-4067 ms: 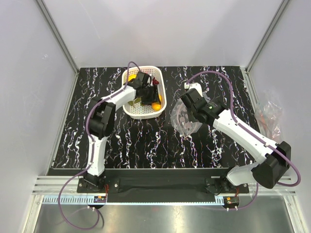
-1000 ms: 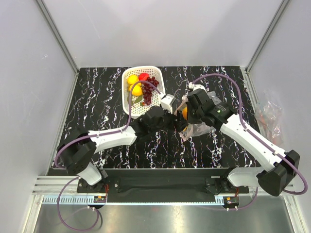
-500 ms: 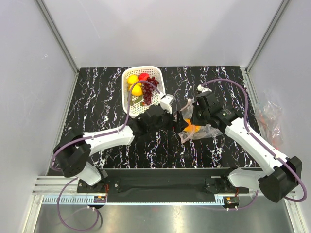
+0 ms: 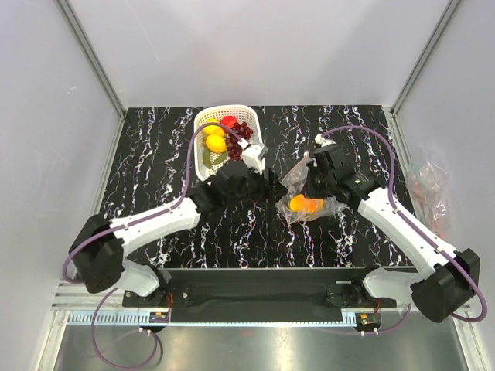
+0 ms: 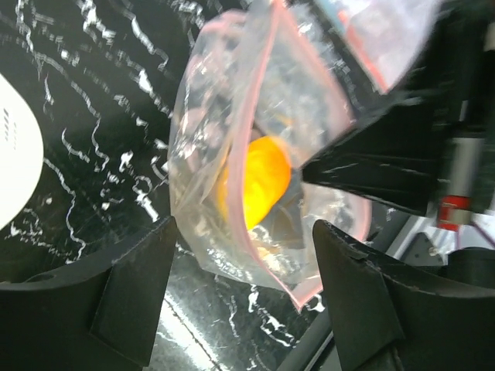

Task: Place the food in the zip-top bag and seal the zipper
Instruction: Place the fake fruit in the zipper food storage bag, then adjust the zipper food storage bag at the center of the board.

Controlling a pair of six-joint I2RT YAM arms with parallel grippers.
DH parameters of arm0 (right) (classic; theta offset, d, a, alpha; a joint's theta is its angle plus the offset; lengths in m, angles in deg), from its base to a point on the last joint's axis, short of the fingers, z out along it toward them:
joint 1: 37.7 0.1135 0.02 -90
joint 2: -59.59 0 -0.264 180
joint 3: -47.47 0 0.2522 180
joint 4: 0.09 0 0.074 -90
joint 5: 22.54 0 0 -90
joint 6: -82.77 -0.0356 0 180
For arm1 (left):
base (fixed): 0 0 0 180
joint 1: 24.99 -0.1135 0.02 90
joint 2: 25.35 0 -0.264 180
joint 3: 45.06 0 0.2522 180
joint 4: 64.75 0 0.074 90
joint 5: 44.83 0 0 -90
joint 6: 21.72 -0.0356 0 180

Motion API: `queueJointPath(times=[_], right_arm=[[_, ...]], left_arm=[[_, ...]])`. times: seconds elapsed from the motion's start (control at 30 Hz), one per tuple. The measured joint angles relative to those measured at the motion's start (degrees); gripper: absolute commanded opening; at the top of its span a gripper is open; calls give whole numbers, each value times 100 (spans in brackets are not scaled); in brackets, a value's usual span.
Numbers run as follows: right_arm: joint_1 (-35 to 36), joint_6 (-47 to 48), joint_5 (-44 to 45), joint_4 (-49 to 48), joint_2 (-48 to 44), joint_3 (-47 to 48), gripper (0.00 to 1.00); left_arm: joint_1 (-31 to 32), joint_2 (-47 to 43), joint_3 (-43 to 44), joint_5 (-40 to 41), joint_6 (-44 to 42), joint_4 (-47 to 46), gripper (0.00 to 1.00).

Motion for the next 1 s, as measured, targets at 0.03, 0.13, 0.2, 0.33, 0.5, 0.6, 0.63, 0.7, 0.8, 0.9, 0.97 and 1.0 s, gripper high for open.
queueJointPath(times=[0.03, 0.13, 0.2, 0.33, 0.5, 0.6, 0.63, 0.7, 0.8, 0.9, 0.97, 1.0], right_arm=[[0, 0, -13, -17, 0, 0, 0], [0, 0, -35, -44, 0, 0, 0], [0, 2, -39, -44, 2, 0, 0], [0, 31, -24, 17, 50, 28, 9], [-2, 157, 94, 518, 280, 452, 36], [-2, 208, 214, 758, 365, 723, 38], [-2, 221, 275, 852, 369, 802, 35], [-2, 232, 310, 977, 374, 859, 32], [-2, 234, 317, 1143, 385, 870, 33], [2, 214, 262, 1261, 413, 870, 39], [22, 210, 212, 1298, 437, 870, 39], [39, 201, 181, 1311, 446, 870, 38]], left_arm=[[-4, 96, 46, -4, 2, 61, 75], [-22, 372, 173, -46, 7, 160, 62], [-31, 503, 195, -85, 22, 168, 49], [-31, 638, 212, -127, 15, 223, 14], [-31, 636, 223, -160, -35, 234, 0], [-31, 632, 223, -184, -33, 229, 0], [-31, 623, 223, -210, -33, 234, 0], [-31, 592, 223, -227, -33, 234, 0], [-31, 544, 223, -245, -31, 227, 0], [-31, 516, 223, -251, -28, 225, 0], [-31, 516, 223, -256, -26, 232, 0], [-31, 516, 223, -258, -26, 238, 0]])
